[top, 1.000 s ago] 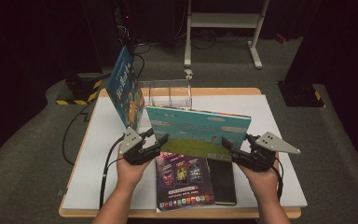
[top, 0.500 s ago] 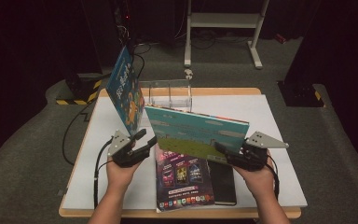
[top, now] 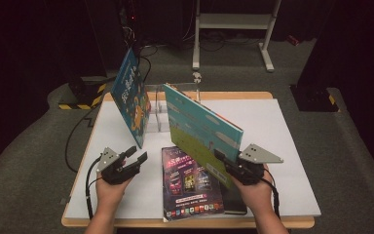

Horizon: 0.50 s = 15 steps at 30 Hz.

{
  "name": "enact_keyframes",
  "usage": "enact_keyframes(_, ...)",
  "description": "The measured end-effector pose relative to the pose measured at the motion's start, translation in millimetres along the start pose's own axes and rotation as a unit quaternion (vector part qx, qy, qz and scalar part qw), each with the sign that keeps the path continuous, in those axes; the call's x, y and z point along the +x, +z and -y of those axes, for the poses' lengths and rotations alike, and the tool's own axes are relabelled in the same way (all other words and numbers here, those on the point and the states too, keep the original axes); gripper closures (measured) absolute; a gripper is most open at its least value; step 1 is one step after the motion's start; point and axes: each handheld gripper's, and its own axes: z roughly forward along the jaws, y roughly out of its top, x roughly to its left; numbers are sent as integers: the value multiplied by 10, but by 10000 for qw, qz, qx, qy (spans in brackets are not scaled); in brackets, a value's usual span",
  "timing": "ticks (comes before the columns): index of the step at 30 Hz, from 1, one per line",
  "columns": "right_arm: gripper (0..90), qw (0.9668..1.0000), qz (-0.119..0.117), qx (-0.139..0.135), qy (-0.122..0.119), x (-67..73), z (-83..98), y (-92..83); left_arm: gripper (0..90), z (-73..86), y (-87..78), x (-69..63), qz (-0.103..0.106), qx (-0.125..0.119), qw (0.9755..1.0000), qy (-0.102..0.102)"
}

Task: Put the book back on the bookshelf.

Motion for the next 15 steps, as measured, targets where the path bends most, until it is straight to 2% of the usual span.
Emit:
enact_keyframes(4,812,9999,99,7,-26,86,-50,179,454,5,-18,15,7,-25,10000,-23)
enact_keyframes(5,812,9999,99,7,-26,86,-50,179,454,5,-18,15,7,-25,10000,-23)
enact_keyframes(6,812,9999,141,15,7,110,-79,270,454,5,-27,27,9,-38,10000,-47)
enact_keyframes(11,812,9998,170,100,-22,180,-151,487,457,6,-42,42,5,-49,9999,-90)
enact_keyframes(15,811,9997,215,143,-43,232,-169,568,458,2,-53,33,61,-81,9999,-131)
